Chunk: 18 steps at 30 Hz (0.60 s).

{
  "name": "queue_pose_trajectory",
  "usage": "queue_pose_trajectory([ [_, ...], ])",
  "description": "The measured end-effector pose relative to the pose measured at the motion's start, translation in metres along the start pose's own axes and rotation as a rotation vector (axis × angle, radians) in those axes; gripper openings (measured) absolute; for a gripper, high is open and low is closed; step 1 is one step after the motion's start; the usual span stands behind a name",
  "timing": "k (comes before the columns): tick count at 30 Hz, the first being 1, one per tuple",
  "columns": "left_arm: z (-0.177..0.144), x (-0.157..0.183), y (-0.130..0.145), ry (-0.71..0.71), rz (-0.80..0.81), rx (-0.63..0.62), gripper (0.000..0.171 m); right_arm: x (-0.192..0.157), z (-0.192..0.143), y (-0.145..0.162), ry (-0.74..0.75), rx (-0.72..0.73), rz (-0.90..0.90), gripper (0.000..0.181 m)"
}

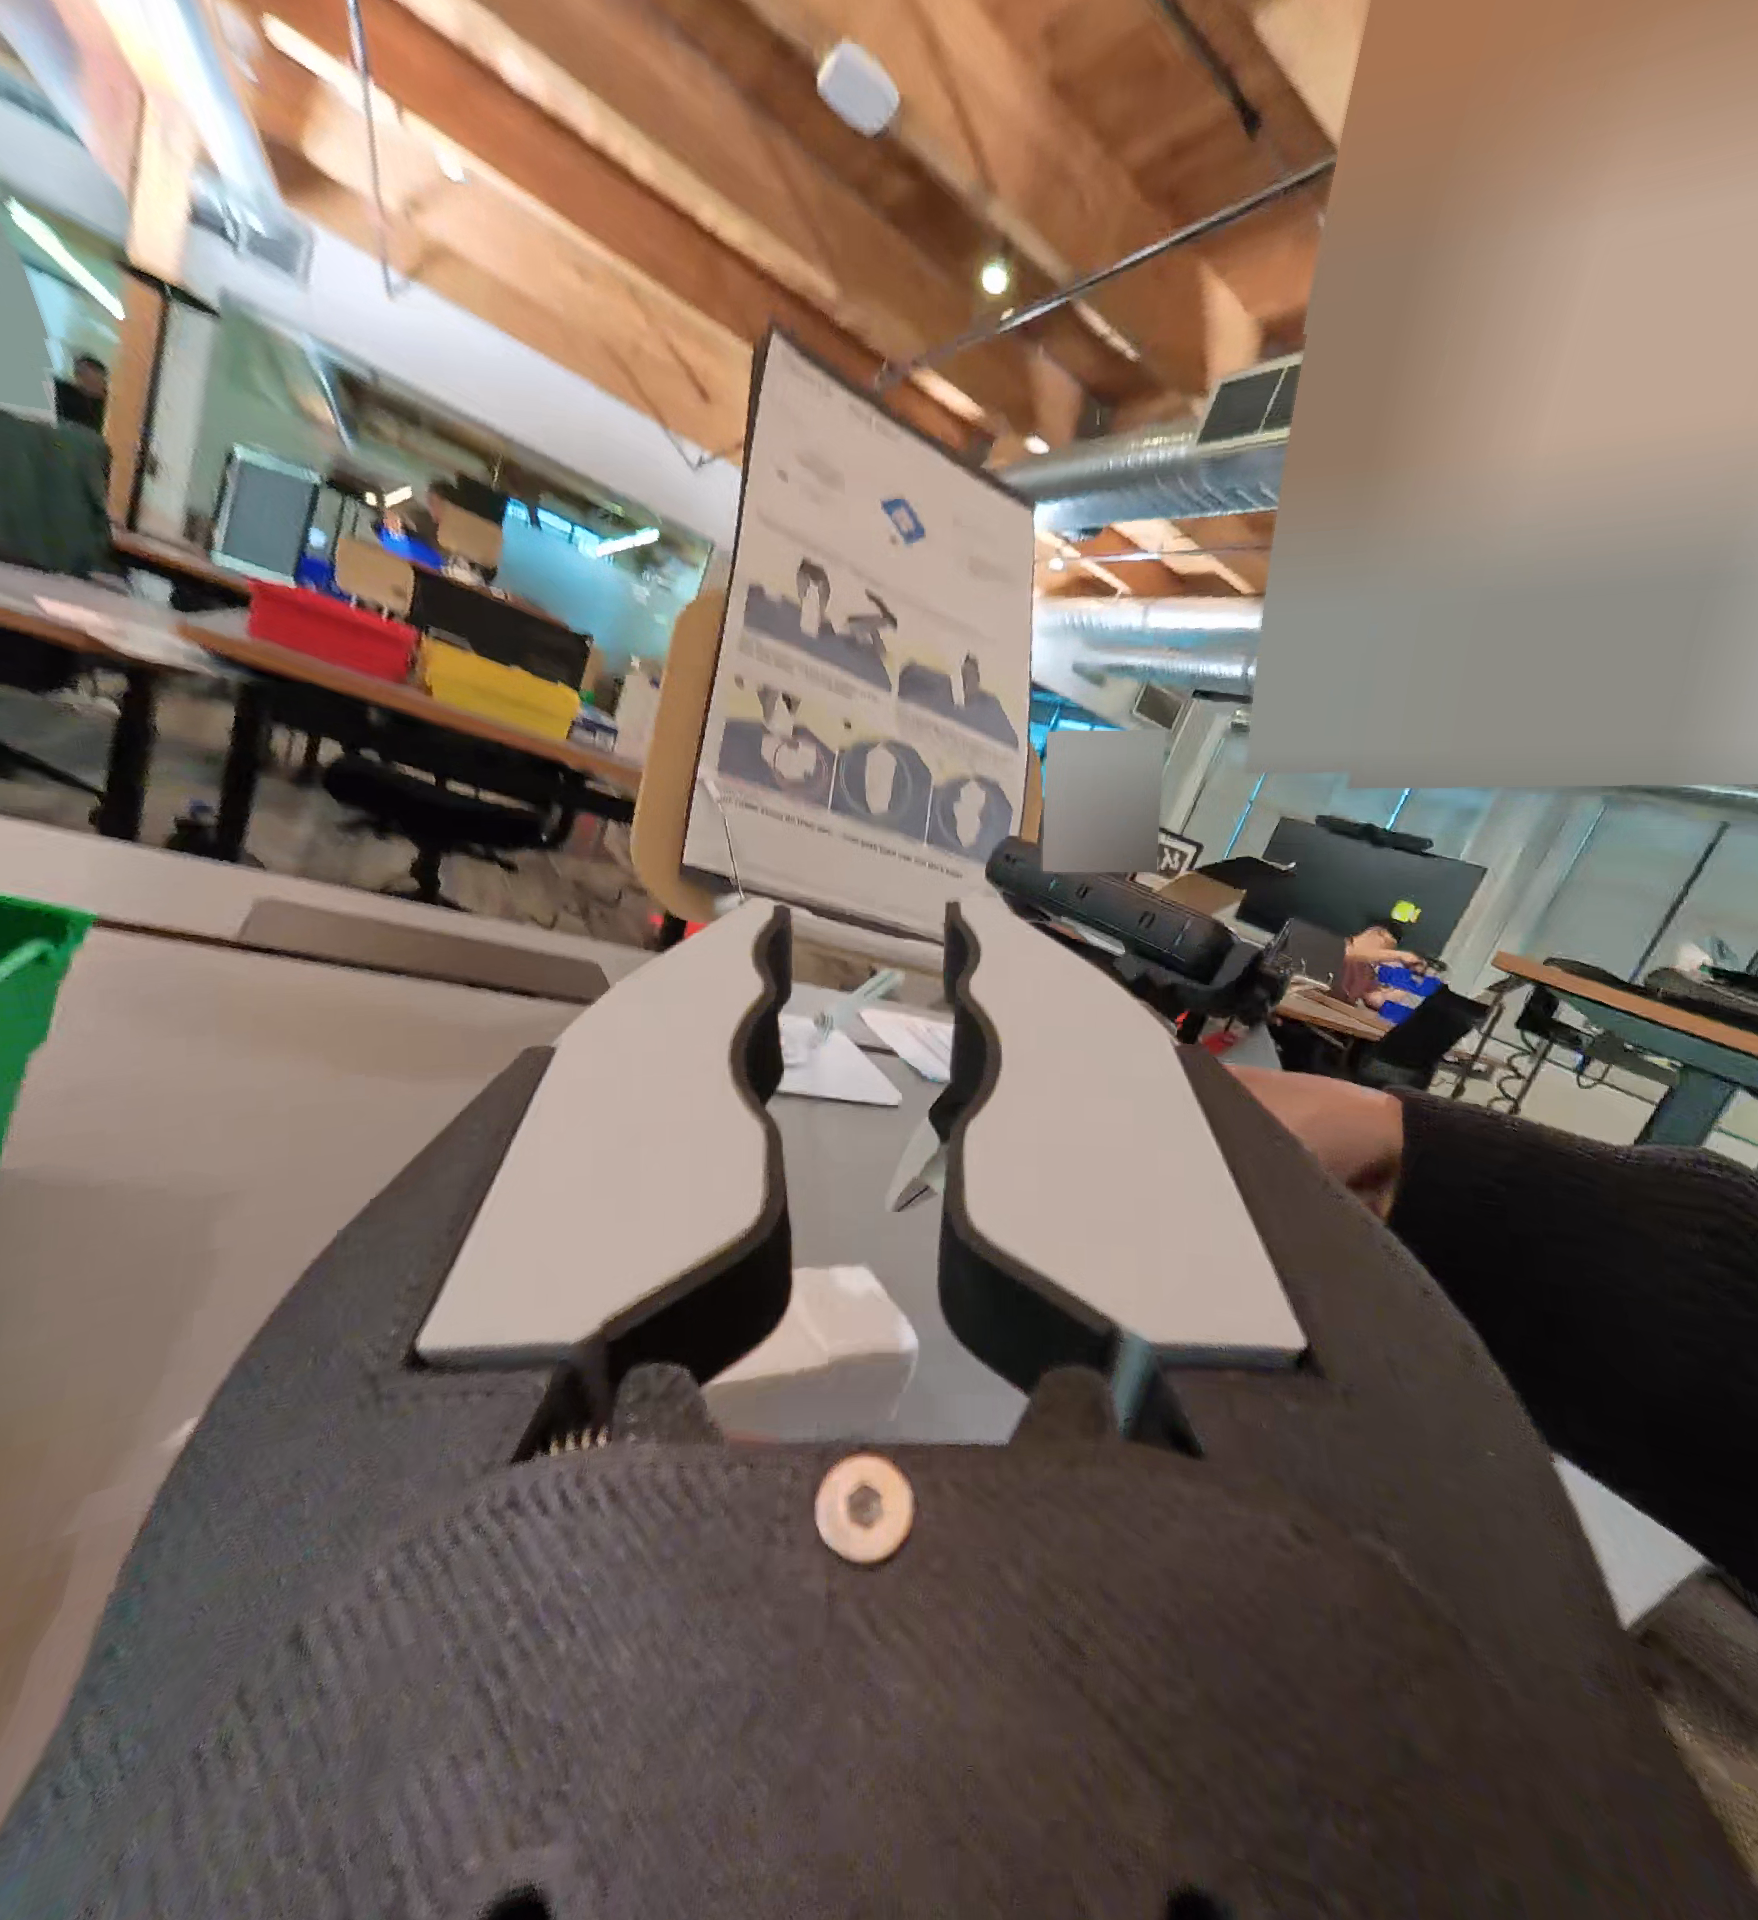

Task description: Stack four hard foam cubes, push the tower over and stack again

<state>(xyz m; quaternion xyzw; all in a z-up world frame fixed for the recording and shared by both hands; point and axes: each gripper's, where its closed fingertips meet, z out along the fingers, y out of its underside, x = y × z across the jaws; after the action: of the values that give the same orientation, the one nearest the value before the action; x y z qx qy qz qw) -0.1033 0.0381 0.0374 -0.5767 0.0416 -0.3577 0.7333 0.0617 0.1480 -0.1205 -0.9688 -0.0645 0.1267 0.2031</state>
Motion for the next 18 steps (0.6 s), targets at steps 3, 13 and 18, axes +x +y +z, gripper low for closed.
queue_pose_trajectory([
  [3, 0.002, 0.008, 0.014, 0.030, 0.029, -0.061, 0.028, -0.004, -0.012, -0.008, -0.085, 0.083, -0.001, 0.000],
  [13, -0.026, 0.097, 0.161, 0.488, -0.079, -0.757, 0.019, 0.008, -0.055, 0.023, -0.402, 0.452, -0.256, 0.021],
  [18, -0.029, 0.110, 0.184, 0.491, -0.023, -0.792, 0.021, 0.015, -0.056, 0.037, -0.518, 0.531, -0.236, 0.025],
])
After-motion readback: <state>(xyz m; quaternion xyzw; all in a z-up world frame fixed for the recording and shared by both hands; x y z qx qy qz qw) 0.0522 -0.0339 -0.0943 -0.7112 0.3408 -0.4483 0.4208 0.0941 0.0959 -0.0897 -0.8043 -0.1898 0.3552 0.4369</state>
